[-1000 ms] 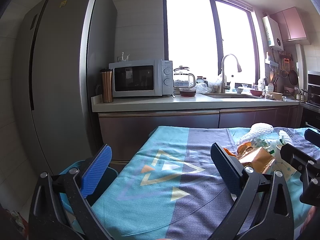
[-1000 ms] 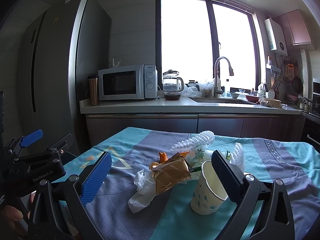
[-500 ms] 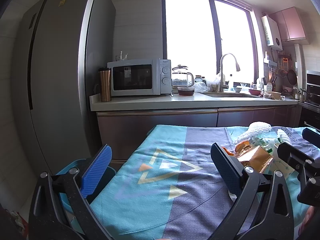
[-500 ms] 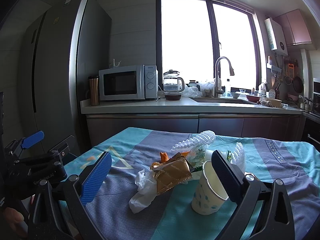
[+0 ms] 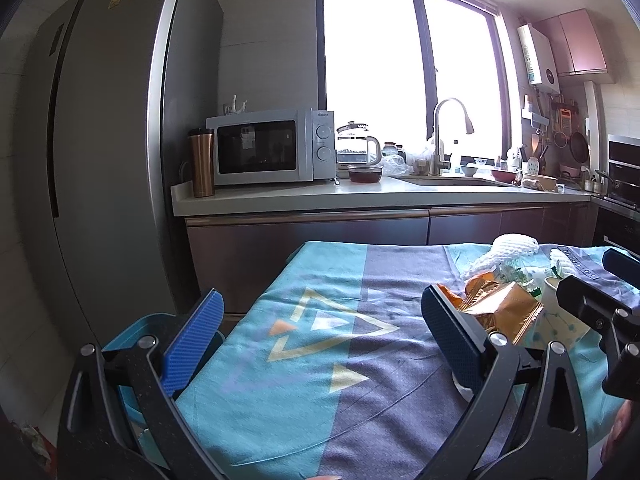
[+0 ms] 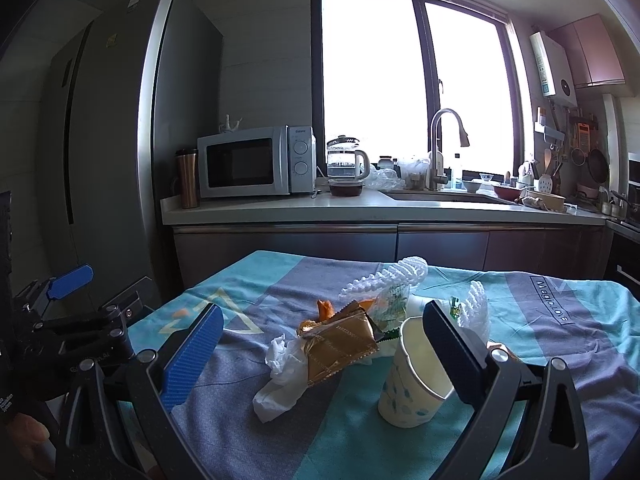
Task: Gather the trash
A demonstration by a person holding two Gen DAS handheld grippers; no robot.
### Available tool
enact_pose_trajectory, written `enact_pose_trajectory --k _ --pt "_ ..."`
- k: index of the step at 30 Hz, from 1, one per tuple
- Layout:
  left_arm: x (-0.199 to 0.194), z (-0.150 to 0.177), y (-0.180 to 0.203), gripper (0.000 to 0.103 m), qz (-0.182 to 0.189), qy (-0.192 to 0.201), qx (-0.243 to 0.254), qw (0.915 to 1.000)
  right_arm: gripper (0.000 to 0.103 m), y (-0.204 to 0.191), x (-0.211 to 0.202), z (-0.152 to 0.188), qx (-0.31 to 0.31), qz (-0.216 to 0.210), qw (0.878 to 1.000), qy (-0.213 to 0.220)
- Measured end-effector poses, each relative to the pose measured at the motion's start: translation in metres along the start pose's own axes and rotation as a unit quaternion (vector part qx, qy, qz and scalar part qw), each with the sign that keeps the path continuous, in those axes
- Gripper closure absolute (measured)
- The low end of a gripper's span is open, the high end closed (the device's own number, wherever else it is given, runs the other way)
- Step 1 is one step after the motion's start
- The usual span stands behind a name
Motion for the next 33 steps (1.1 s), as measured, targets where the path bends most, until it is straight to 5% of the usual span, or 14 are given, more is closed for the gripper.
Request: enact_pose_trajectory --k 7,14,21,27,31,33 --pt "0.014 0.012 0.025 0.006 0.046 -0.036 0.027 0.9980 0.006 0.026 0.005 0.008 0.014 0.018 0.999 -0.023" --pt "0.032 0.032 0.064 0.006 0.116 -0.088 0.062 0.9874 0.007 0.052 0.018 0.024 0.039 0.025 0.997 -0.064" --pt "0.054 0.055 0.111 0.009 0.173 -0.141 0.120 0.9673 0.028 0.064 0.034 0.042 0.068 0.013 0.992 -0.106" --pt "0.076 0.067 0.126 0.026 0.201 -0.195 0.115 0.9531 0.045 0.074 0.041 0.050 0.093 0.005 0.988 -0.124" --pt "0.089 0.072 0.126 0.050 0.231 -0.233 0.082 0.9411 0.067 0.077 0.042 0.052 0.105 -0.005 0.986 -0.129" --pt "0.093 0.075 0.126 0.064 0.237 -0.245 0.074 0.9371 0.069 0.078 0.042 0.053 0.110 -0.009 0.986 -0.128"
Point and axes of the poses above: each gripper's, at about its wrist camera, not at the fingertips, and x roughly the way its jaws point, y to its right, z to its underside, the point moved 8 cm from there along x, roughly the way its jaws point, and after that the axes turned 7 degrees about -y, right-handed, at the moved point
